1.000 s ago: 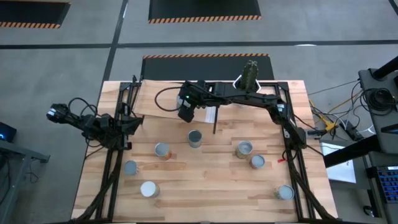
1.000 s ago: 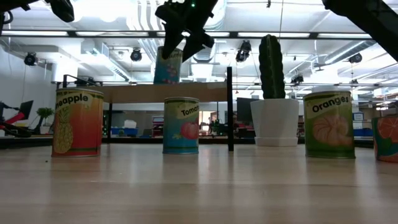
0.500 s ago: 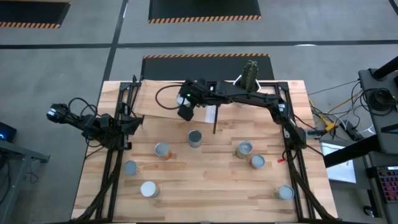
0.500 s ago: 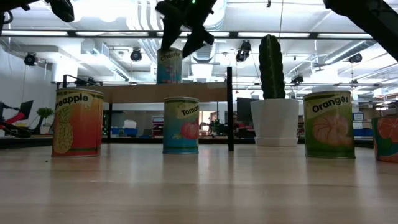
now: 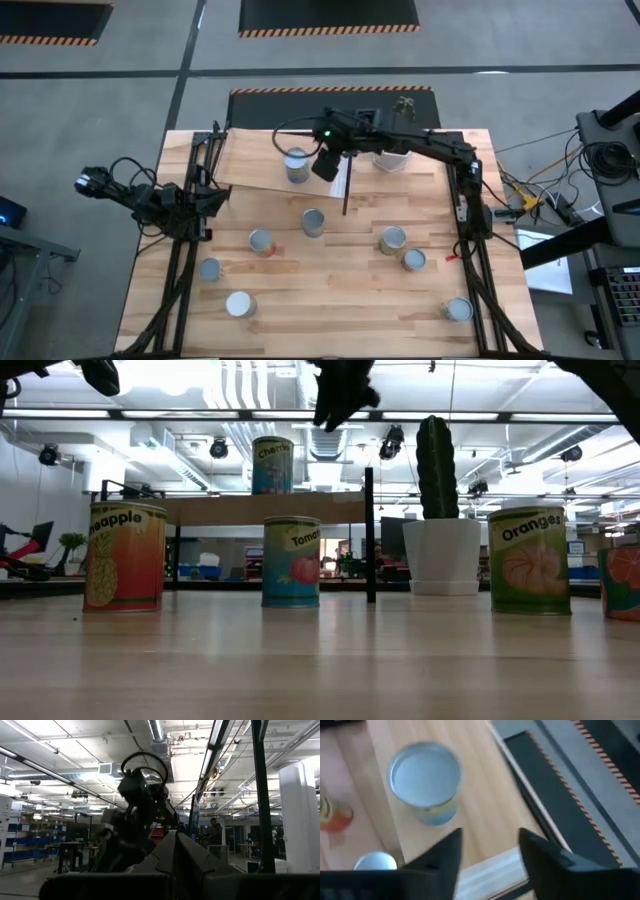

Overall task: Pick and place cans onto a shelf
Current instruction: Put the canned cherries on the shelf

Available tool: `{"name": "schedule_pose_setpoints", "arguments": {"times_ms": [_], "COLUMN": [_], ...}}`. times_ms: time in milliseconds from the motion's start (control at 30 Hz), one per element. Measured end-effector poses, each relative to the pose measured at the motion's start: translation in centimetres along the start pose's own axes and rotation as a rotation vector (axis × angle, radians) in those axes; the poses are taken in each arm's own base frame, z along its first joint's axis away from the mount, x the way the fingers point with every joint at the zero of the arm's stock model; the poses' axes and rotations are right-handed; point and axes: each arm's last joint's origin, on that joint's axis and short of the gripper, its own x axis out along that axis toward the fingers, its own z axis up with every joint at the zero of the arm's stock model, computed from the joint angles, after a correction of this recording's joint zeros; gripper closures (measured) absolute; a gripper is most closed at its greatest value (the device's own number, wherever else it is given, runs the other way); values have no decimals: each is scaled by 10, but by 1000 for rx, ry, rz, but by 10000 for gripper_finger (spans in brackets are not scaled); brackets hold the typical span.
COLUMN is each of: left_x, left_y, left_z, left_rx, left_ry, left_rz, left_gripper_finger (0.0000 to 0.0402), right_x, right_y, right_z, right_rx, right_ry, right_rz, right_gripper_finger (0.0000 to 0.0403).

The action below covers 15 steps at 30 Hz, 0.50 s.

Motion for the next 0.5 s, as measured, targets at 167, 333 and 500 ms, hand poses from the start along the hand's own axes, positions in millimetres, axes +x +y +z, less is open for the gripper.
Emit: {"name": "schedule_pose_setpoints", "arguments": {"times_ms": [167,333,500], "left_x": [0,0,0], "left_y": [0,0,0], "left_z": [0,0,0], "left_rx": [0,0,-1], "left_ry": [0,0,-2], "left_rz": [0,0,1], "left_gripper_finger": [402,402,402], "right_x": [38,62,70], "right_y": [11,17,24], "right_z": [-8,-7,-4], "right_rx": [-84,-97,-80], "right_ry": [36,-50,-119], "right_rz": [13,20,155], "right_gripper_finger": [378,391,394]}}
